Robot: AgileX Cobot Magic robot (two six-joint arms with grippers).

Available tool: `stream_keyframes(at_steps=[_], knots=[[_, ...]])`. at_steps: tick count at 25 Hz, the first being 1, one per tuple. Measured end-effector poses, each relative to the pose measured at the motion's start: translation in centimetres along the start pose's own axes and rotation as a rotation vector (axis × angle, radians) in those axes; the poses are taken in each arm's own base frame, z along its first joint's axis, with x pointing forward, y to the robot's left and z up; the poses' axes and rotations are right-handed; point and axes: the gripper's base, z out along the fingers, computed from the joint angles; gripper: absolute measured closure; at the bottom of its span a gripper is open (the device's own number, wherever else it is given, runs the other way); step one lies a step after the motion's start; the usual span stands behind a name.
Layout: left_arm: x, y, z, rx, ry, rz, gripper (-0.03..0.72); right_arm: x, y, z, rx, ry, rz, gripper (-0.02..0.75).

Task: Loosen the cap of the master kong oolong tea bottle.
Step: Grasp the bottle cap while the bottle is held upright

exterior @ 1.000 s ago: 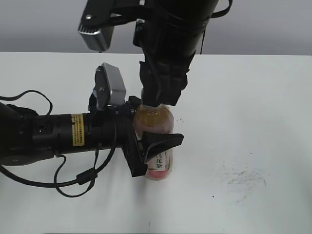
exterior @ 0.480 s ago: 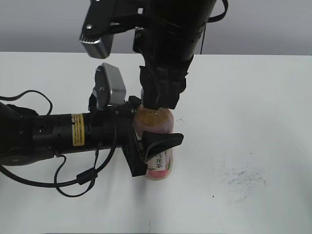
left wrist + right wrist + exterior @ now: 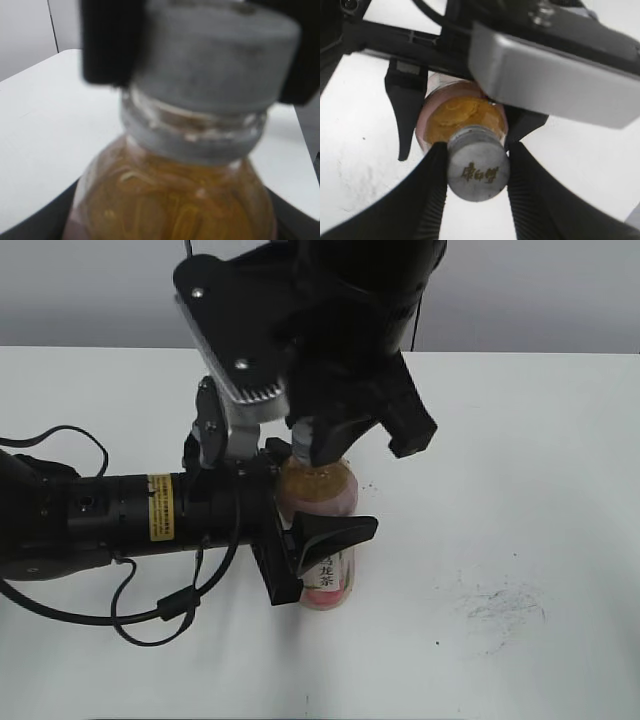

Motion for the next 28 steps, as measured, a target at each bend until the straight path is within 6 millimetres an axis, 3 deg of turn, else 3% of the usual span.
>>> stream_keyframes(at_steps=[7,11,28], knots=[[0.0,0.0,0.0,0.002,0.001,0.001,0.241,0.0,0.0,0.0,0.003,0.001,-0.516,0.460],[0.0,0.0,0.0,0.001,0.001,0.001,0.241,0.0,-0.1,-0.1,0.005,0.002,-0.692,0.460],[0.0,0.0,0.0,-0.002,-0.001,-0.005,0.241,0.0,0.0,-1.2,0.030,0.023,-0.870,0.465]])
